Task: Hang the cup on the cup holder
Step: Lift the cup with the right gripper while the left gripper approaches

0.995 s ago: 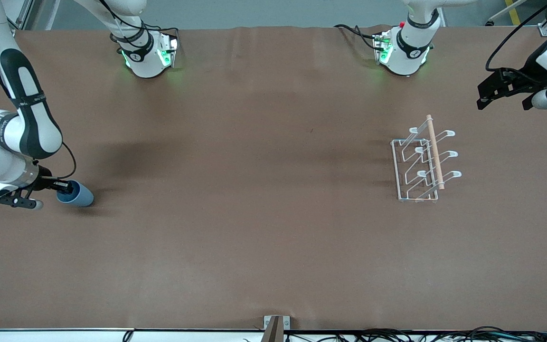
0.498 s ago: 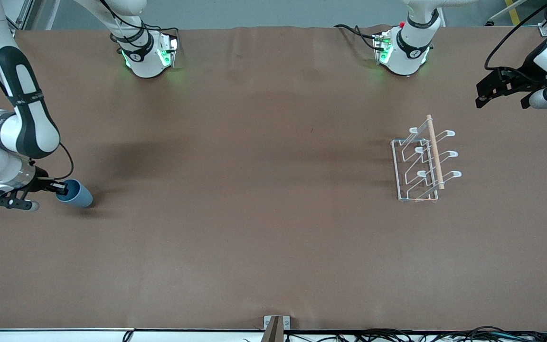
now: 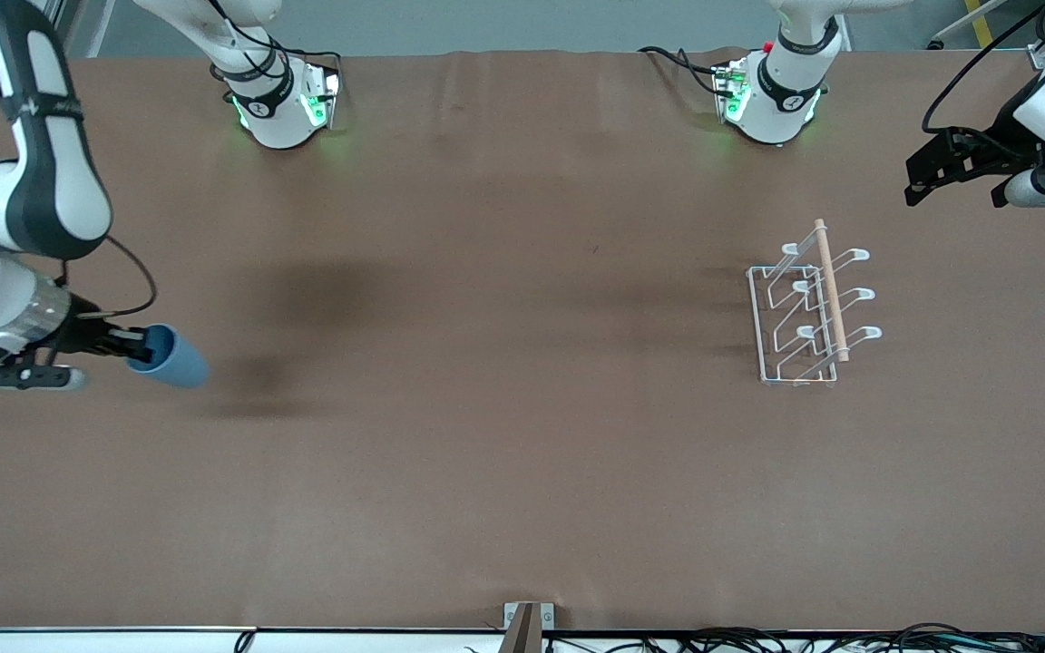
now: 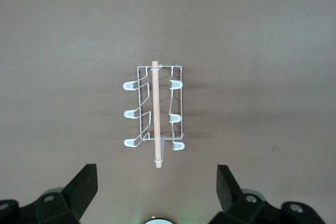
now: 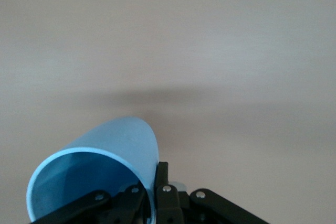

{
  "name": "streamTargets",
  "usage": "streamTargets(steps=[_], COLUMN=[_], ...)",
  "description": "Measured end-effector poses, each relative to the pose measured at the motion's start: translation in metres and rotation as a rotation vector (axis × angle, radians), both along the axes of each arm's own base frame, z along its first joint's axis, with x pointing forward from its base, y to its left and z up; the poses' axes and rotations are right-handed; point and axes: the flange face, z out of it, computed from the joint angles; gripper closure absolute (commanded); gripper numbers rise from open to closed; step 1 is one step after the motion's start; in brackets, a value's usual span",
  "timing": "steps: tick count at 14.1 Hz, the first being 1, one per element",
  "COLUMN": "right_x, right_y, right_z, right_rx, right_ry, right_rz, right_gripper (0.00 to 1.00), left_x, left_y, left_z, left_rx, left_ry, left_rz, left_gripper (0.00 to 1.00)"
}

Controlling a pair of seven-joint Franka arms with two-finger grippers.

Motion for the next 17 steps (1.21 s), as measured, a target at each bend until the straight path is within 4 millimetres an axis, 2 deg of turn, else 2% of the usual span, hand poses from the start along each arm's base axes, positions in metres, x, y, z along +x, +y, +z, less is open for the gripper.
streamTargets(steps=[3,5,6,8,10,11,13,15,17], right_x=[-0.005,-0.009,-0.012,-0.015,-0.016,-0.015,-0.007,0.000,0.002], right_y=[0.093,0.145,0.168,0.204,0.228,0.235,0.247,0.254,0.259], right_z=[0.023,0.046,0.059,0.083,0.094,0.090,0.067,0.035,0.021], right_rx=[0.157,0.287,0.354,0.487,0.623,0.683,0.813,0.924,0.970], right_ry=[0.061,0.093,0.102,0.110,0.140,0.166,0.234,0.326,0.390], right_rz=[0.051,0.087,0.102,0.116,0.106,0.088,0.027,-0.013,-0.002], right_gripper=[1.00,1.00,1.00,1.00,1.00,1.00,1.00,0.99,1.00], left_x=[0.000,0.000,-0.001,-0.004,-0.011,-0.017,-0.035,-0.054,-0.067], left_y=[0.000,-0.005,-0.014,-0.056,-0.114,-0.144,-0.196,-0.239,-0.277], left_z=[0.000,-0.001,-0.003,-0.011,-0.022,-0.026,-0.029,-0.019,-0.006], left_rx=[0.000,0.000,0.000,0.000,-0.001,-0.004,-0.023,-0.053,-0.080], left_ry=[0.001,0.005,0.009,0.023,0.028,0.021,0.010,-0.015,-0.043], left_rz=[-0.001,-0.014,-0.035,-0.116,-0.220,-0.273,-0.370,-0.453,-0.531], left_gripper=[0.00,0.00,0.00,0.00,0.00,0.00,0.00,0.00,0.00])
